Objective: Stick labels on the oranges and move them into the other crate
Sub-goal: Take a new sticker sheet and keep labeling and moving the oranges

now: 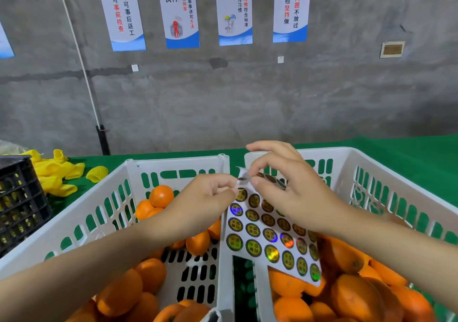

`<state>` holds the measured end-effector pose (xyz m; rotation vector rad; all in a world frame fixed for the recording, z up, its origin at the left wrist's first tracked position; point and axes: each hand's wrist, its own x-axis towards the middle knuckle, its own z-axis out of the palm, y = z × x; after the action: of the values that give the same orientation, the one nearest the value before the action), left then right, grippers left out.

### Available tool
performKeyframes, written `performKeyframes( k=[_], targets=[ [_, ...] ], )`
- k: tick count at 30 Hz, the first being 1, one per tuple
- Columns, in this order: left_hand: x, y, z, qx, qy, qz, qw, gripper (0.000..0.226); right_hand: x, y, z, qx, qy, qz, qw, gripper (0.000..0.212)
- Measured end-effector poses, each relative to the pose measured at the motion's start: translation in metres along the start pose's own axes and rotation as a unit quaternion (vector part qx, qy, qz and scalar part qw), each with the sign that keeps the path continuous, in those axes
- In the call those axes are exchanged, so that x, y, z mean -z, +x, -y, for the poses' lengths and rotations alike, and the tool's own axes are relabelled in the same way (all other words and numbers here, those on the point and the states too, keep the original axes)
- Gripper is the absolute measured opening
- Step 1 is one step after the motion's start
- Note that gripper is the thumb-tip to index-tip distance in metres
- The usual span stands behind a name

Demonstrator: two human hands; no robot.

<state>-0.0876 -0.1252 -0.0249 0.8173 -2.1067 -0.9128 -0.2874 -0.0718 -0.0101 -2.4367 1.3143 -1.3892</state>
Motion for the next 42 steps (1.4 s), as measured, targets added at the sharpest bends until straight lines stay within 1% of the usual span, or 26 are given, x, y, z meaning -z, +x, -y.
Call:
performKeyframes(
  k=[2,5,7,10,12,14,16,17,18,19,20,21,22,23,24,25,26,27,29,31,34,37,38,40,41,42],
  targets=[
    [-0.002,-0.002,-0.003,-0.016,-0.002,0.038,0.999,0.030,0.002,0.002,0.000,-0.055,0.076,0.025,0.995,0.024],
    [-0.004,-0.005,-0.011,-0.053,-0.008,0.077,0.996,0.022,0.001,0.002,-0.001,-0.089,0.143,0.074,0.983,0.035],
    [-0.004,-0.005,-0.012,-0.060,-0.010,0.090,0.994,0.024,-0.003,-0.001,-0.003,-0.096,0.131,0.077,0.984,0.038],
    [-0.004,-0.006,-0.015,-0.077,-0.008,0.117,0.990,0.034,-0.006,-0.003,-0.005,-0.107,0.088,0.055,0.989,0.035],
    [-0.004,-0.007,-0.015,-0.081,0.003,0.129,0.988,0.029,-0.005,-0.002,-0.003,-0.112,0.099,0.050,0.987,0.036],
    [0.000,-0.004,-0.007,-0.068,0.026,0.105,0.992,0.024,-0.005,0.000,-0.001,-0.116,0.111,0.043,0.986,0.035],
    [0.013,0.003,0.010,-0.037,0.068,0.023,0.997,0.028,-0.004,0.002,-0.001,-0.132,0.121,0.035,0.983,0.029],
    [0.022,0.006,0.020,-0.023,0.102,-0.019,0.994,0.029,-0.003,0.002,-0.002,-0.144,0.123,0.033,0.981,0.027],
    [0.032,0.008,0.031,-0.012,0.153,-0.045,0.987,0.029,-0.002,0.003,-0.003,-0.154,0.121,0.036,0.980,0.026],
    [0.043,0.010,0.044,0.004,0.210,-0.050,0.976,0.026,-0.002,0.003,-0.004,-0.162,0.116,0.045,0.979,0.026],
    [0.053,0.011,0.059,0.032,0.267,-0.033,0.963,0.020,-0.001,0.002,-0.004,-0.168,0.108,0.057,0.978,0.028],
    [0.062,0.011,0.074,0.074,0.322,0.000,0.944,0.013,-0.002,0.002,-0.004,-0.173,0.102,0.068,0.977,0.029],
    [0.069,0.011,0.089,0.128,0.373,0.041,0.918,0.013,-0.003,0.001,-0.005,-0.176,0.098,0.076,0.977,0.030],
    [0.075,0.010,0.102,0.182,0.418,0.080,0.886,0.022,-0.004,0.000,-0.005,-0.178,0.096,0.082,0.976,0.031],
    [0.080,0.007,0.113,0.226,0.452,0.110,0.856,0.036,-0.005,0.000,-0.005,-0.180,0.094,0.085,0.975,0.031],
    [0.084,0.005,0.122,0.254,0.476,0.125,0.833,0.056,-0.005,-0.001,-0.004,-0.180,0.093,0.085,0.976,0.031],
    [0.087,0.002,0.128,0.269,0.486,0.126,0.822,0.074,-0.005,-0.001,-0.003,-0.177,0.091,0.085,0.976,0.030],
    [0.090,0.000,0.131,0.274,0.486,0.122,0.821,0.087,-0.005,-0.001,-0.003,-0.171,0.093,0.087,0.977,0.030],
    [0.090,-0.003,0.138,0.274,0.494,0.120,0.817,0.100,-0.004,-0.001,-0.003,-0.165,0.105,0.088,0.977,0.029],
    [0.089,-0.004,0.143,0.274,0.502,0.124,0.811,0.105,-0.004,-0.002,-0.004,-0.168,0.117,0.090,0.975,0.028],
    [0.093,-0.002,0.146,0.276,0.511,0.124,0.804,0.103,-0.004,-0.003,-0.003,-0.167,0.119,0.097,0.974,0.027],
    [0.098,0.000,0.141,0.227,0.546,0.043,0.805,0.086,-0.004,-0.003,0.000,-0.160,0.121,0.100,0.974,0.026],
    [0.097,-0.002,0.141,0.223,0.554,0.035,0.801,0.085,-0.003,-0.004,0.000,-0.160,0.123,0.101,0.974,0.026],
    [0.092,-0.005,0.145,0.246,0.571,0.071,0.780,0.098,-0.002,-0.004,0.002,-0.158,0.124,0.103,0.974,0.026],
    [0.090,-0.005,0.148,0.271,0.557,0.096,0.779,0.105,-0.002,-0.005,0.002,-0.157,0.123,0.104,0.974,0.026],
    [0.088,-0.006,0.149,0.303,0.523,0.119,0.788,0.110,-0.002,-0.005,0.003,-0.156,0.122,0.104,0.975,0.026]
  ],
)
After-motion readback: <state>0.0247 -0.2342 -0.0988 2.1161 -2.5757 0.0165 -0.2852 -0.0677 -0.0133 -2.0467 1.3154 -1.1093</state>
